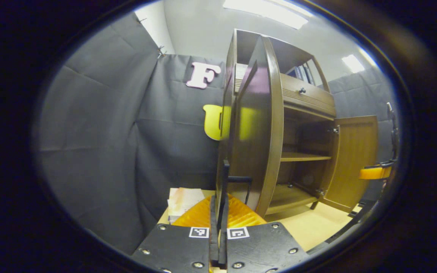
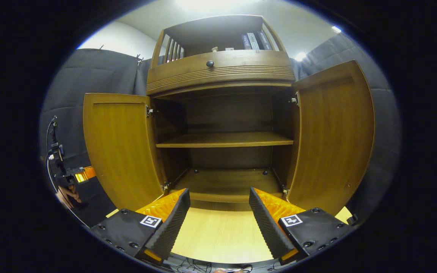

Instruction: Open the right door of the double-door shoe cabinet with the right hand, and open the left door with the left hand.

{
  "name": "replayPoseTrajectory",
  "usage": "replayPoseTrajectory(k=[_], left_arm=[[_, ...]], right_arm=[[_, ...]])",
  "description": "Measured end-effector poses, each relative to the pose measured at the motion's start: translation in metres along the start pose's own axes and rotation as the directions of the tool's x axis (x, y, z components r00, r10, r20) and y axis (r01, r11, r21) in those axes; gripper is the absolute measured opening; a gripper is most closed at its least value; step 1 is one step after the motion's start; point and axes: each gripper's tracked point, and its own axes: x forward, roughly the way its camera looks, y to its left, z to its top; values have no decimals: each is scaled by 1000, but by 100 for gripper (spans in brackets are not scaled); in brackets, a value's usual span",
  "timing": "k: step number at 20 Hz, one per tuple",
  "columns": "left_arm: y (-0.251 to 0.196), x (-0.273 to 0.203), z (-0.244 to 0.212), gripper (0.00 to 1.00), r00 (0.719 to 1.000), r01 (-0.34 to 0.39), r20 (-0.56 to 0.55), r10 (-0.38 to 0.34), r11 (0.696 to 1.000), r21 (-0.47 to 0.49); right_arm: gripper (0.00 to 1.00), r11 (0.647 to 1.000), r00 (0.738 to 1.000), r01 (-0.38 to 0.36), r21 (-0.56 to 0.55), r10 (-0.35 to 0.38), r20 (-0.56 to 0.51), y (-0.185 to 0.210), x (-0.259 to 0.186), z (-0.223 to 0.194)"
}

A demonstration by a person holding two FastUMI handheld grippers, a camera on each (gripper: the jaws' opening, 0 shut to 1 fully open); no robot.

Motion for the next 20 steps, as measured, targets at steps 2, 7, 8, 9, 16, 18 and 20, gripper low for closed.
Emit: replayPoseTrajectory(k=[2,7,8,9,16,18,20], left_arm=[[-3,-3,-6,3,999,41,-16,-40,998,37],[6,-5,-4,4,999,30,-15,-29,999,28],[3,-5,-4,1,1000,27,-9,-27,1000,8],[1,-6,-1,2,1000,23,-7,-23,1000,-7],[17,-24,4,0,993,-116,-1,116,993,3],[20,-31,11,1,984,-177,8,177,984,-1],[20,-37,20,1,973,-229,23,230,973,-28]], right_arm=[[93,1000,1000,21,-19,-21,4,-5,-3,7],[93,992,992,120,-50,-119,37,-36,-11,31],[93,989,990,138,-45,-136,41,-42,-11,33],[93,987,988,153,-42,-152,42,-49,-11,35],[93,982,981,187,23,-188,55,-82,-7,41],[93,984,982,177,26,-178,61,-90,-8,43],[93,987,985,155,33,-157,65,-97,-11,46]])
